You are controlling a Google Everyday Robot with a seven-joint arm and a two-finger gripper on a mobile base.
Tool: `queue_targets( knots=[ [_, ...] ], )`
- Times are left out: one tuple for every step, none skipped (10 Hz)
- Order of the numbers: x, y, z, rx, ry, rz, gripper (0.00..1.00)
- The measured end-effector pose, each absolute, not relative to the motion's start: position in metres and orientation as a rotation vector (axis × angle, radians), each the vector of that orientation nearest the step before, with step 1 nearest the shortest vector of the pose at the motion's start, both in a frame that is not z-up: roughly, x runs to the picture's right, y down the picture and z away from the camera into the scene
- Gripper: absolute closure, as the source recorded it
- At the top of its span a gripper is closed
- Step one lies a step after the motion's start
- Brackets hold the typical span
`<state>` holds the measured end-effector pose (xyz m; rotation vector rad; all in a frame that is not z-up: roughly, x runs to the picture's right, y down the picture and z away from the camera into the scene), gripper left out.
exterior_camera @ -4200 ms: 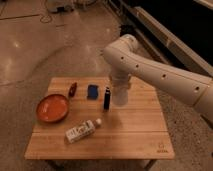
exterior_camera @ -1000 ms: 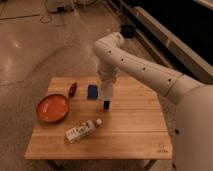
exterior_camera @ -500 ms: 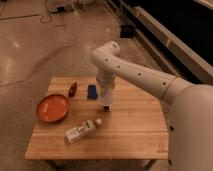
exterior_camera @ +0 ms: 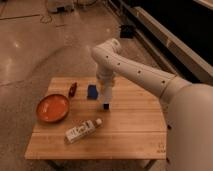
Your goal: Place the ceramic cup over the eraser
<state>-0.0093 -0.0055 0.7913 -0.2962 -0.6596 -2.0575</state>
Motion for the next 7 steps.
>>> queue_targets(
  knots=[
    [-0.009,-0.004,0.792,-0.288,-0.657,-2.059,0.55],
    [0.003,0.004,0.796,-0.297,-0.65,-2.062,0.55],
    [0.011,0.011,0.801,-0.298,-0.651,-2.062,0.57],
    [0.014,0.011,0.805,-0.298,-0.656,-2.056,0.54],
    [0.013,0.008,0.806,-0.3,-0.664,-2.049,0.46],
    [0.007,0.004,0.806,-0.3,-0.674,-2.041,0.34],
    [0.003,0.002,0.807,-0.304,-0.683,-2.036,0.24]
  ],
)
